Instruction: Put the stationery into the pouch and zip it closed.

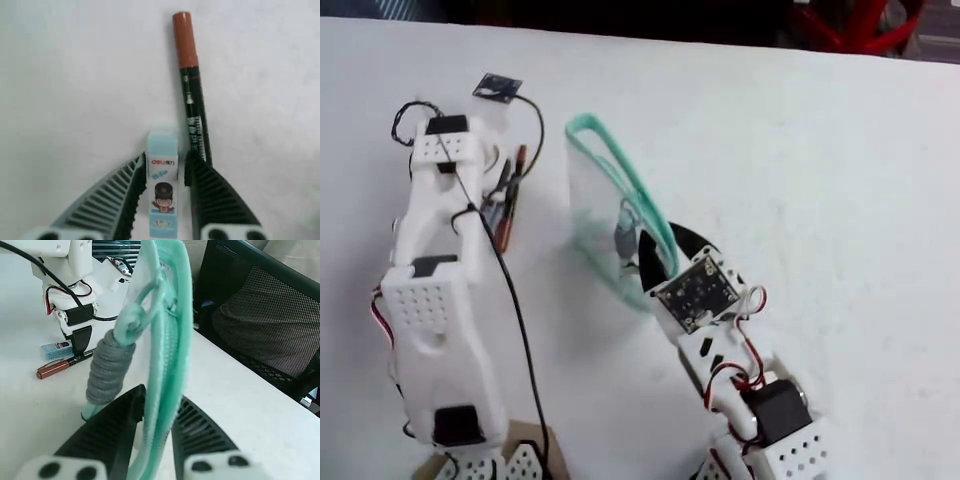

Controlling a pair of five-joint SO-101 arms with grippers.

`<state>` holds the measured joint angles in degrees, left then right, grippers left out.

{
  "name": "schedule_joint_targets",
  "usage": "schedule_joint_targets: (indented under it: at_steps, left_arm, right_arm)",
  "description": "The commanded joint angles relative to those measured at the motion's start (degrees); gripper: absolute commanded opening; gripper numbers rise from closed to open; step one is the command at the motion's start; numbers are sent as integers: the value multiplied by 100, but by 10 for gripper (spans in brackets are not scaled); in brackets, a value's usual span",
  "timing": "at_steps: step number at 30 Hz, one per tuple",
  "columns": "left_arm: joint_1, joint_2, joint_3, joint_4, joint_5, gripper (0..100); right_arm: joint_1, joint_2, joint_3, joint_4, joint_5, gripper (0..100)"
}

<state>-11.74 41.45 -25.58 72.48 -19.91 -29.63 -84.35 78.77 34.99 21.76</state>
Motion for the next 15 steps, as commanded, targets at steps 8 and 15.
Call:
schedule_joint_targets:
  at_steps: [8,15]
  left_arm:
    - [-40,-48,-158,-193,-44,189]
    - [-101,-48,-132,-97,-35,141]
  right_arm:
    - [75,66,211,4,-9,20]
    - [75,57,220,4,-9,20]
